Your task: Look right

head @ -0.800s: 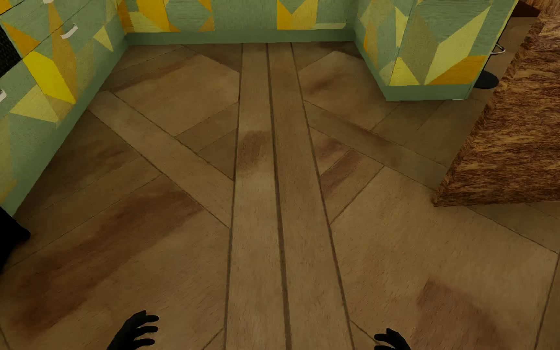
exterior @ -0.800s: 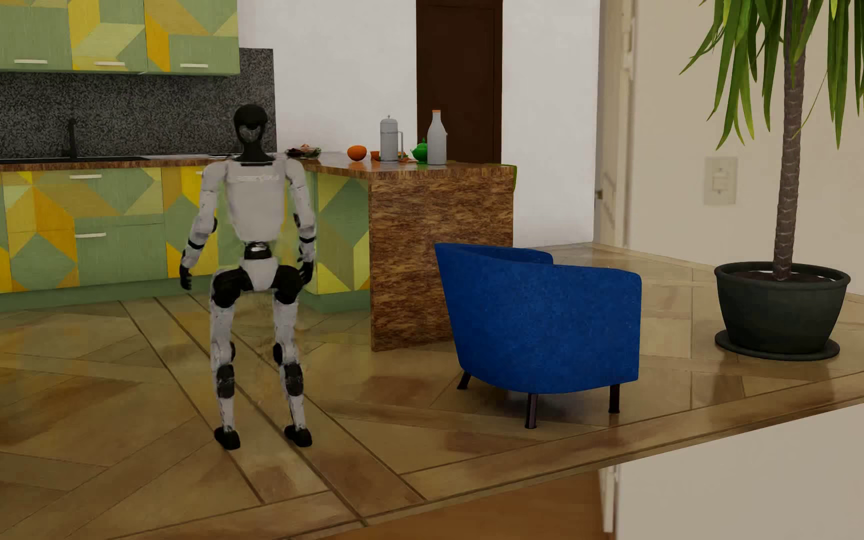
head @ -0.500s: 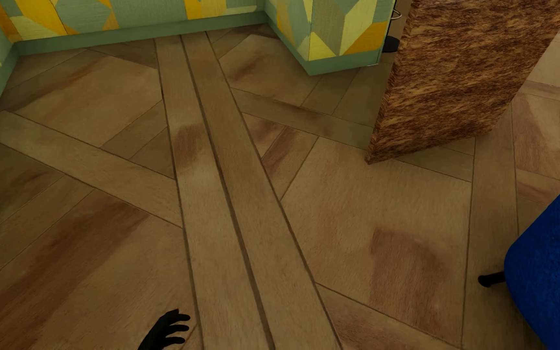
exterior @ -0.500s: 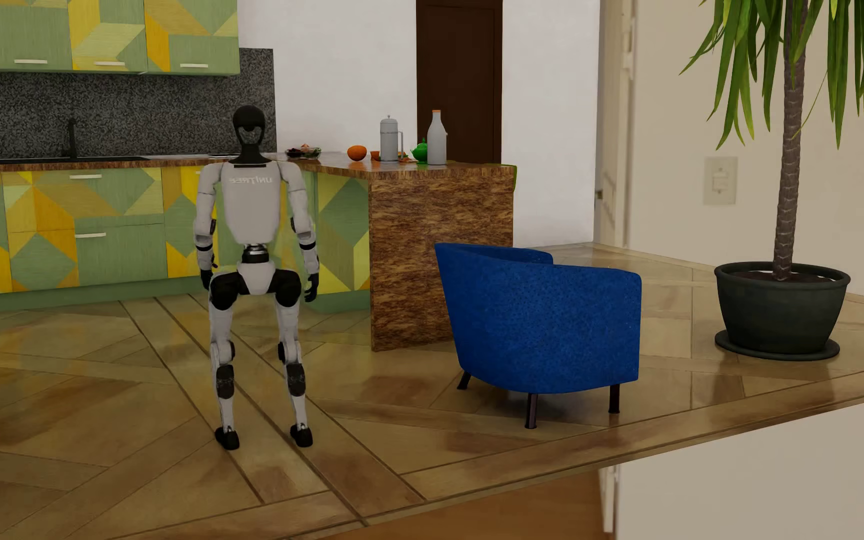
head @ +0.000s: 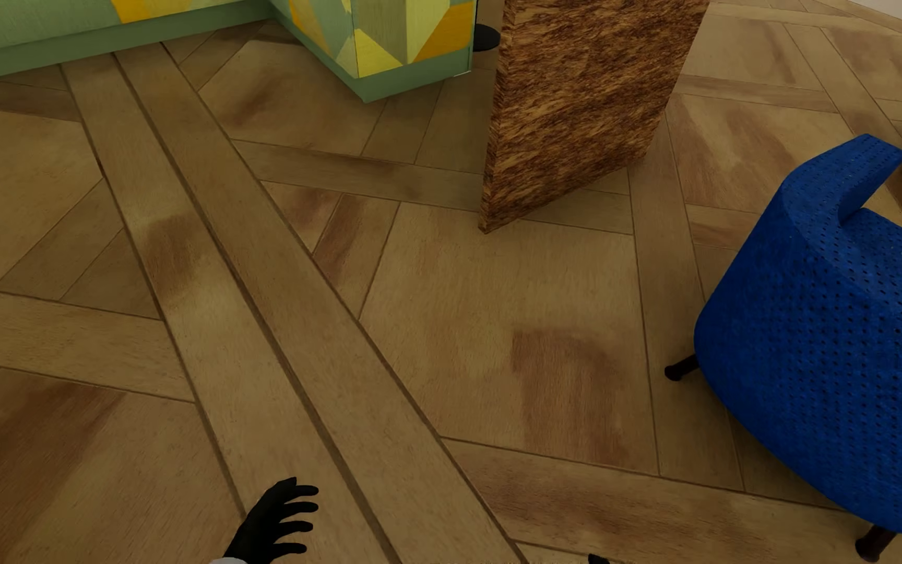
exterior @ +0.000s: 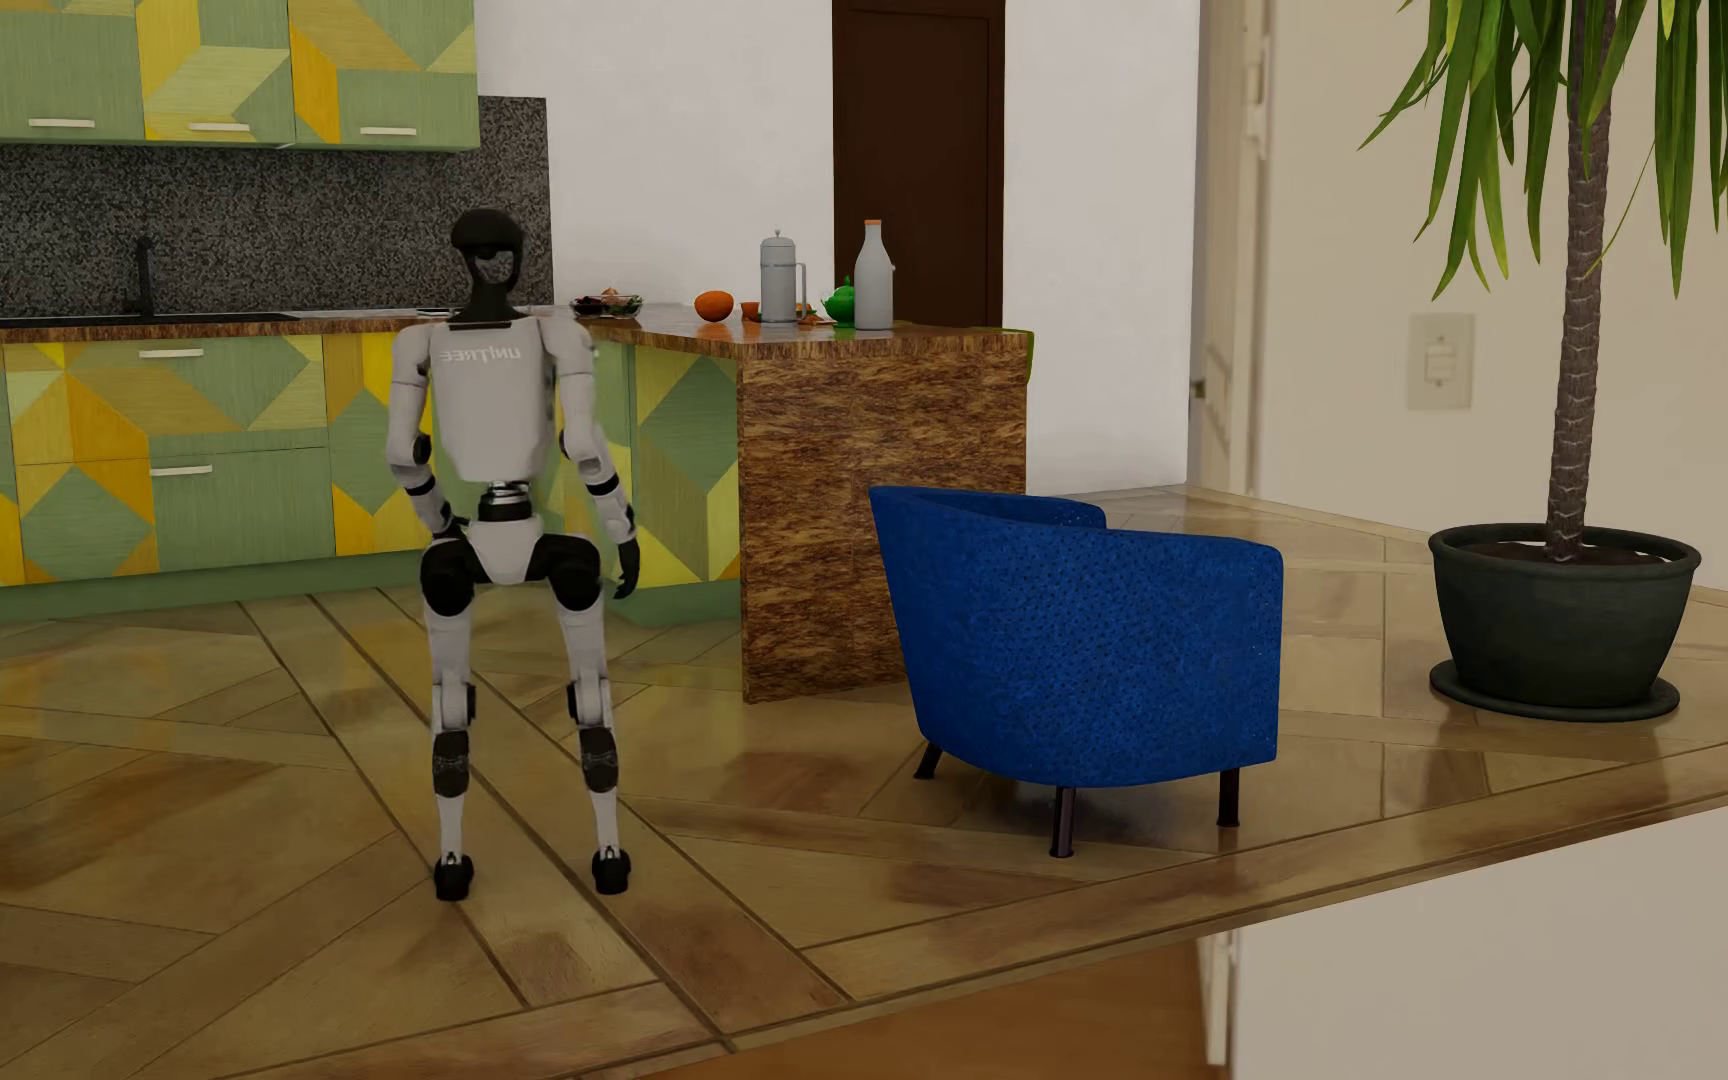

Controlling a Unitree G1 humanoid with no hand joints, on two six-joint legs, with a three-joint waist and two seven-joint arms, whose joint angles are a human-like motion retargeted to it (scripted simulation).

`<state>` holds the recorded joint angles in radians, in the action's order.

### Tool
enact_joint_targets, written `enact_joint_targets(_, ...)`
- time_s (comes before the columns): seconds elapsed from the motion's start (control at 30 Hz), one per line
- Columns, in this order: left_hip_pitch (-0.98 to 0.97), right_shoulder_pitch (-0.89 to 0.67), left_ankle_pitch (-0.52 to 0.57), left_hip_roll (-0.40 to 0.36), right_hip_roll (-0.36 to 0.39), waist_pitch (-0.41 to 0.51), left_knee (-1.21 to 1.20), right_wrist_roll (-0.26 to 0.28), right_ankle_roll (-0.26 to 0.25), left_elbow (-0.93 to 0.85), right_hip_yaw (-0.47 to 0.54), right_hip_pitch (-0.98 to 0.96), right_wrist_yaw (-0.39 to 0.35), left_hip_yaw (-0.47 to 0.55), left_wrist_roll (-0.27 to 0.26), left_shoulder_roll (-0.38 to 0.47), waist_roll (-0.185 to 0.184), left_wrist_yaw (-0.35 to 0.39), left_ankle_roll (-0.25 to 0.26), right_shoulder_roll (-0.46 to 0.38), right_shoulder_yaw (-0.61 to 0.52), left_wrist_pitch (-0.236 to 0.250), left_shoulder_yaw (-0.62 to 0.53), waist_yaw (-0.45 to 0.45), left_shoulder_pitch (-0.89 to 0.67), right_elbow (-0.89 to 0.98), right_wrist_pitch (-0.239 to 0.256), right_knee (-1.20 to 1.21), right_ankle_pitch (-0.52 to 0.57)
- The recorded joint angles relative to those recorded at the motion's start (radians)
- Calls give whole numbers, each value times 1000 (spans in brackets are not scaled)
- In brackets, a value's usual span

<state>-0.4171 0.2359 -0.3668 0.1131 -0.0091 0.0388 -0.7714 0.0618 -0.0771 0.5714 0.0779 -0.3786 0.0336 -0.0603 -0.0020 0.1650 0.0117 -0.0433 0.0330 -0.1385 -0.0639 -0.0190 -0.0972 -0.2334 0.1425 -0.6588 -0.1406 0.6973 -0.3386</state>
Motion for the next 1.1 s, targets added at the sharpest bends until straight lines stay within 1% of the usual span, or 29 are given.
enact_joint_targets(0.07, 13, 9, -10, 12, -1, -4, 0, 2, 1, -10, 2, -4, 2, -15, 4, 26, 17, -3, 6, 10, 13, 5, 32, -34, 55, 25, 5, 5, 1)
enact_joint_targets(0.1, 19, 16, -11, 16, -9, -10, 4, -5, 2, 0, -13, -4, -2, -18, 9, 31, 21, -1, 9, 17, 22, -9, 27, -45, 61, 7, 9, 1, 4)
enact_joint_targets(0.13, 17, 13, -14, 26, -4, -17, 7, -11, 2, -1, -21, -2, -1, -12, 17, 25, 10, -1, 13, 1, 24, -29, 17, -45, 60, 3, 0, -21, 18)
enact_joint_targets(0.17, 24, -1, -10, 24, -8, -22, 21, -14, 1, -7, -18, -4, -2, -16, 27, 23, 14, -4, 14, -23, -3, -40, 24, -42, 55, 1, -13, -30, 24)
enact_joint_targets(0.2, 27, -2, -17, 20, -3, -15, 17, -21, 1, -8, -14, -2, 1, 2, 35, 9, 13, -5, 18, -23, 17, -44, 21, -28, 27, 1, -21, -27, 23)
enact_joint_targets(0.27, 34, 3, -32, 3, 1, -21, 18, -31, 3, -17, 4, -19, 1, 33, 30, 23, 21, -6, 28, -5, 16, -14, 16, -23, 36, -7, -18, -5, 12)
enact_joint_targets(0.3, 33, 12, -34, 10, -4, -2, -19, -35, 2, -9, -1, -20, 0, 27, 16, 18, 26, -3, 36, -5, -9, -8, 22, -20, 28, 10, -11, 15, 7)
enact_joint_targets(0.37, -5, 33, 7, 18, 10, 11, -108, -42, 1, -25, 29, -34, 4, 29, -4, 5, 21, -3, 49, 8, 6, -28, 8, -25, 26, 15, 19, 20, 17)
enact_joint_targets(0.4, 18, 50, -11, 3, 15, 5, -74, -31, 0, -17, 44, -41, -11, 57, -6, 1, 15, -7, 61, 6, 19, -40, 1, -23, 18, 3, 48, 19, 23)
enact_joint_targets(0.43, 51, 45, -49, 5, 25, -3, -4, -22, 0, 1, 47, -46, -22, 74, -7, -1, -3, -11, 73, 4, 23, -44, 11, -38, 8, -11, 63, 4, 34)
enact_joint_targets(0.47, 67, 19, -43, 9, 16, -8, 36, -16, -7, 9, 36, -46, -29, 56, -9, 7, -6, -15, 51, 12, 4, -37, 36, -79, 26, 2, 62, -19, 54)
enact_joint_targets(0.5, 86, 22, -38, 17, -10, -6, 51, -15, 35, 13, -2, -47, -31, 40, -9, 20, 0, -19, 56, 15, 3, -31, 23, -70, 19, 13, 56, -10, 41)
enact_joint_targets(0.53, 90, 26, -45, 27, -29, -8, 43, -16, -15, 2, -24, -54, -29, 26, -5, 18, 3, -20, 60, 1, -2, -30, 9, -32, 4, 4, 48, 1, 32)
enact_joint_targets(0.6, 70, 7, -40, 25, -24, -18, 12, -17, 3, -24, -10, -78, -12, 34, 9, -5, -2, -16, 70, -27, 18, -14, -1, 12, 27, -2, 23, 3, 66)
enact_joint_targets(0.63, 34, 15, -3, 31, -8, -6, -66, -21, 6, -59, 10, -82, -15, 38, 16, 8, -1, -17, 72, -5, 24, -26, 5, 19, 40, 10, 22, 0, 76)
enact_joint_targets(0.67, 4, 45, 40, 28, 11, 5, -132, -10, 5, -49, 32, -77, -26, 63, 23, 8, -13, -19, 66, -3, 13, -50, 10, 20, 26, 24, 40, -23, 98)
enact_joint_targets(0.7, 34, 71, 12, 19, 27, -9, -66, 18, 8, -26, 49, -82, -41, 92, 31, 28, -29, -23, 53, 1, 32, -72, 7, -12, 20, 15, 77, -50, 111)
enact_joint_targets(0.73, 102, 89, -55, 26, 41, -24, 71, 45, 13, 1, 54, -91, -50, 103, 41, 31, -49, -25, 47, -4, 33, -73, 21, -55, 27, 22, 103, -70, 110)
enact_joint_targets(0.77, 141, 86, -44, 20, 20, -16, 122, 58, 53, 29, 47, -92, -45, 81, 42, 42, -30, -28, 112, -9, 27, -64, 44, -95, 14, 16, 116, -55, 78)
enact_joint_targets(0.8, 131, 77, -46, 27, -4, -5, 86, 52, 87, 16, 10, -112, -36, 67, 32, 33, -17, -22, 127, -3, 23, -52, 30, -79, -10, 15, 110, -17, 36)
enact_joint_targets(0.83, 108, 65, -49, 34, -16, 2, 26, 37, -9, 12, 1, -127, -23, 59, 21, 22, -4, -14, 108, 5, 24, -29, 12, -47, -28, 1, 97, 5, 29)
enact_joint_targets(0.87, 67, 37, -43, 31, -7, 4, -60, 19, 37, -21, 18, -139, 0, 57, 8, 0, 6, -5, 67, -12, 20, -13, 1, -19, -22, -34, 79, 1, 122)
enact_joint_targets(0.9, 38, 47, -43, 29, 15, -3, -104, 16, -2, -14, 39, -146, 19, 77, 9, -17, -11, -2, 28, -17, 22, 0, -13, 2, -4, -15, 64, -26, 154)
enact_joint_targets(0.93, 66, 61, -92, 28, 33, -17, -28, 25, -4, 1, 45, -154, 16, 101, 18, -3, -32, -9, 3, -16, 25, 1, -20, -17, 28, 10, 61, -50, 152)
enact_joint_targets(0.97, 125, 38, -86, 29, 21, -17, 70, 26, 77, 37, 27, -157, -15, 83, 26, 27, -17, -24, 87, 17, 38, -7, 20, -73, 66, 15, 55, -45, 110)
enact_joint_targets(1.0, 134, 41, -90, 42, 3, -13, 70, 19, 90, 23, -5, -169, -36, 56, 30, 40, -7, -28, 132, 24, 26, -47, 21, -83, 60, 50, 43, -30, 60)
enact_joint_targets(1.03, 146, 58, -97, 48, -15, -14, 65, 16, 150, 24, -35, -185, -47, 31, 34, 35, 10, -27, 117, 21, 18, -75, 10, -62, 29, 41, 46, 28, -19)
enact_joint_targets(1.07, 148, 72, -117, 42, -43, -13, 37, 5, 189, 27, -57, -211, -45, 12, 35, 27, 40, -20, 69, 19, 12, -91, 6, -29, -20, 31, 47, 102, -87)
enact_joint_targets(1.1, 72, 41, -87, 47, -52, -2, -130, -6, 20, -13, -47, -221, -27, 21, 32, 27, 51, -8, 74, -20, -11, -85, 10, 8, -37, -18, 44, 105, 2)
